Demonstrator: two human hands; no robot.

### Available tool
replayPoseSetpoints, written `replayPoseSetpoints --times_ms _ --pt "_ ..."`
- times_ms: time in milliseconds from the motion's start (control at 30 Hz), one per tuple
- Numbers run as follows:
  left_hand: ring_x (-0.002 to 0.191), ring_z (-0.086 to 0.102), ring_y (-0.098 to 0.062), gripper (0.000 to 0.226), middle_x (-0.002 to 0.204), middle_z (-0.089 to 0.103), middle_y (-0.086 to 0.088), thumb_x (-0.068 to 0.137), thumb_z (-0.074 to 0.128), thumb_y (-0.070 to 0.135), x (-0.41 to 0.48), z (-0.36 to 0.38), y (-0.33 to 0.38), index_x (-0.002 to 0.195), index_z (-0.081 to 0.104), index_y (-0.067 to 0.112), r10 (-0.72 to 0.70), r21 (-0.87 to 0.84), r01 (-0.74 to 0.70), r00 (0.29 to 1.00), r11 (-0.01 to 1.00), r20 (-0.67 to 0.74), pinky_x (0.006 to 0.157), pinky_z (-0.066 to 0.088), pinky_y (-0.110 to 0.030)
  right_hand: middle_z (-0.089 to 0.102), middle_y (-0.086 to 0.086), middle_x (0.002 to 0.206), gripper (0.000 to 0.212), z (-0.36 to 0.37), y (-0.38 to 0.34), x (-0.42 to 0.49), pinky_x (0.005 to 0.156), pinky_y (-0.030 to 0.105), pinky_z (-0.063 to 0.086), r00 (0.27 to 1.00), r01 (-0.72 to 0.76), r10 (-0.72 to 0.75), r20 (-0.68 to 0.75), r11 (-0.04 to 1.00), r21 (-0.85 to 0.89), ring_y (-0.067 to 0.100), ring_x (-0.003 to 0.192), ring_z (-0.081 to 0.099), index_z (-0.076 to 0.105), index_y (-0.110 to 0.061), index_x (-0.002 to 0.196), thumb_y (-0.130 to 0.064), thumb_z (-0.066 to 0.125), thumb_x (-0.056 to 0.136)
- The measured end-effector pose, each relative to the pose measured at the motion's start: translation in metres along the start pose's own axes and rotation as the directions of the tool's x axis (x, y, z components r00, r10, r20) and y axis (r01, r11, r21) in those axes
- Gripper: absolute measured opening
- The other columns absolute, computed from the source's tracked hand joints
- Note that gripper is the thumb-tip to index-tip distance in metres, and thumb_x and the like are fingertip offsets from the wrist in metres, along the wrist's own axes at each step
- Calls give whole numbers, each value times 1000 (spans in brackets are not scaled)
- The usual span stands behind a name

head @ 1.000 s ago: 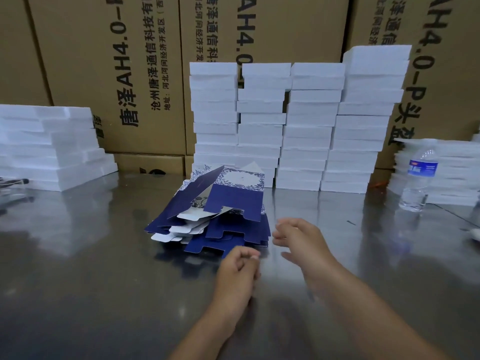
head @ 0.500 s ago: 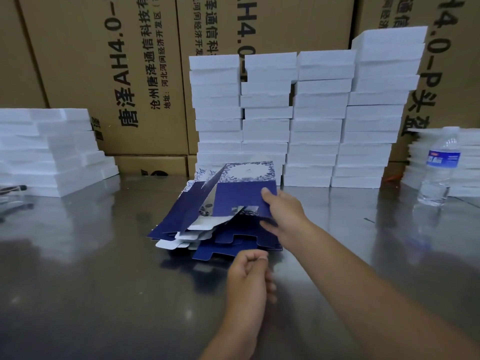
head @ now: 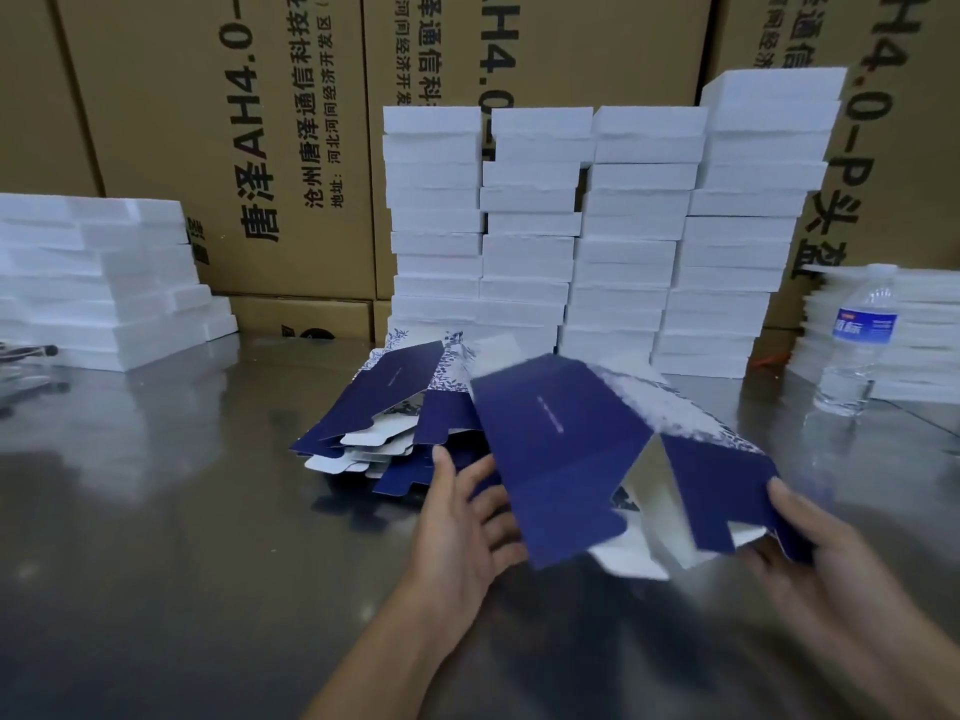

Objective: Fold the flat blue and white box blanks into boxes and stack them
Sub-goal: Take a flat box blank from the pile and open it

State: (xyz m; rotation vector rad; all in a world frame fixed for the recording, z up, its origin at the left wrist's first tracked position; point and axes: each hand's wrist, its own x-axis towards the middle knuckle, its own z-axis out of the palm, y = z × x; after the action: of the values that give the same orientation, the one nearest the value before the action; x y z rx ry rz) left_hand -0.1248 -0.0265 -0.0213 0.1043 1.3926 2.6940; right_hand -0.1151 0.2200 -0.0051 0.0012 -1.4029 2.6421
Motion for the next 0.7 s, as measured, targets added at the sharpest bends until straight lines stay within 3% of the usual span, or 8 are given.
replayPoseSetpoints --times_ms 100,167,233,300,333,433,633,700 --pt "93 70 -28 56 107 72 -6 77 46 55 0 4 -9 114 61 15 20 264 -15 1000 964 -18 63 58 -34 73 7 91 29 -17 7 7 61 25 58 999 5 0 39 993 -118 11 75 70 71 -6 89 -11 43 94" --pt "93 69 -27 37 103 73 -6 88 53 38 1 4 -15 113 62 12 110 385 -80 992 920 -59 77 57 -41 72 9 89 16 -23 11 12 58 22 56 999 -7 19 50 977 -213 11 69 68 63 -7 97 -11 50 89" --pt "89 70 -21 25 100 74 -2 96 50 27 1 1 -15 110 64 13 181 452 -130 981 883 -71 83 55 -39 73 9 88 23 -27 13 16 56 30 55 997 -11 31 70 961 -275 17 68 68 61 -11 100 -13 59 78" --pt "84 71 -17 21 98 75 0 97 48 22 0 -2 -12 109 64 14 204 462 -152 977 873 -64 73 56 -28 74 8 84 16 -30 13 19 54 35 56 998 20 -2 59 951 -309 19 66 69 67 -16 92 -15 62 77" --pt "86 71 -17 21 100 74 -1 97 48 20 0 -3 -11 110 64 14 205 462 -158 977 873 -53 71 56 -26 74 5 80 11 -30 12 19 53 31 55 998 47 -35 42 941 -336 17 64 68 71 -17 84 -16 61 83" --pt "97 69 -22 23 108 72 -3 96 49 19 -2 -6 -12 115 61 13 199 486 -164 980 859 -20 75 54 -29 72 -3 69 29 -36 18 24 53 17 47 985 147 -171 7 826 -545 8 58 64 70 -10 72 -23 55 93" --pt "92 70 -19 25 103 74 -1 96 49 29 -3 -3 -14 108 66 16 231 543 -156 970 825 -72 76 54 -32 69 4 68 29 -38 21 27 62 29 43 972 204 -232 40 748 -631 18 64 58 56 1 76 -20 51 96" --pt "82 71 -14 34 93 75 3 97 44 39 -2 2 -16 97 71 18 247 594 -115 958 796 -145 72 51 -29 64 -5 58 32 -38 21 27 56 24 39 969 216 -242 52 726 -653 12 57 54 51 -1 72 -21 50 96"
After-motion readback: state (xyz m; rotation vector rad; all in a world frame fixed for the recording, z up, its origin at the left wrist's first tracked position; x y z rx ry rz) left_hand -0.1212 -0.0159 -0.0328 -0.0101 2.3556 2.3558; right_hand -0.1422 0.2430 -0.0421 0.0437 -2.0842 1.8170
